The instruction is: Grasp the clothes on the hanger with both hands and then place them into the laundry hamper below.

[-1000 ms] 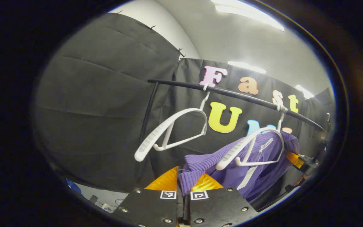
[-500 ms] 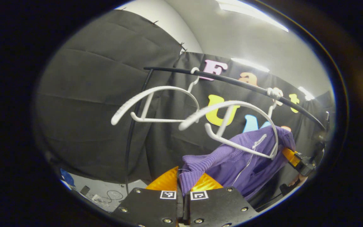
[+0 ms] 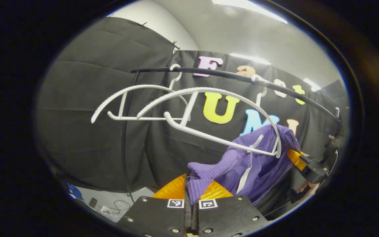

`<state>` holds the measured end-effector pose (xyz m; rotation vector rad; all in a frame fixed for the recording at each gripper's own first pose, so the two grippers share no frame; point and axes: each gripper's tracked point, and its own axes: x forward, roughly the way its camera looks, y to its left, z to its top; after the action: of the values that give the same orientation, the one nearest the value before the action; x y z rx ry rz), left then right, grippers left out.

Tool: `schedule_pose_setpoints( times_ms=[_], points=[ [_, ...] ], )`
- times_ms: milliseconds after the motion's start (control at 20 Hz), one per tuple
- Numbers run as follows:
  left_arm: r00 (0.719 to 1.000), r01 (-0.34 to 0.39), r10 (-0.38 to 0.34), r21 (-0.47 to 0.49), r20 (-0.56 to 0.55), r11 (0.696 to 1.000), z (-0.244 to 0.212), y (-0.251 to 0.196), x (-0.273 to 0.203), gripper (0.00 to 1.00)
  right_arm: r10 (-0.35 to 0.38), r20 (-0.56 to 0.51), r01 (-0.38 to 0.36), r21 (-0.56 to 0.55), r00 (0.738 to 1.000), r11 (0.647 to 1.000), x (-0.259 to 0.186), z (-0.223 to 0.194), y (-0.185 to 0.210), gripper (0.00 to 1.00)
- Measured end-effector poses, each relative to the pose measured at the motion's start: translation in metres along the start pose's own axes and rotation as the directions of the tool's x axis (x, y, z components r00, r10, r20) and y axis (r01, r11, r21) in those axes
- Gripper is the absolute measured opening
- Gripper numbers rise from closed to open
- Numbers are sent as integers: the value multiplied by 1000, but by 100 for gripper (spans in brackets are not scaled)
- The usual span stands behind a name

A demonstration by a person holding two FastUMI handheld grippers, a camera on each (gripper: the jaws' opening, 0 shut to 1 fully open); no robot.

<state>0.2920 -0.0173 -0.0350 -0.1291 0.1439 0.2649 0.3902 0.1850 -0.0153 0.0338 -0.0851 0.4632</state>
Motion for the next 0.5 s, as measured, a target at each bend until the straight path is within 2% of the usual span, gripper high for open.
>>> schedule_pose_setpoints(
  times_ms=[250, 500],
  points=[
    [1000, 26, -26, 9, -2, 1000, 2, -20, 17, 1, -73, -36, 73, 15, 997, 997, 2, -17, -35, 0],
    [999, 52, -52, 21, 0, 998, 2, -41, 38, 1, -104, -95, 105, 6, 990, 994, -14, -34, -52, 0]
  ],
)
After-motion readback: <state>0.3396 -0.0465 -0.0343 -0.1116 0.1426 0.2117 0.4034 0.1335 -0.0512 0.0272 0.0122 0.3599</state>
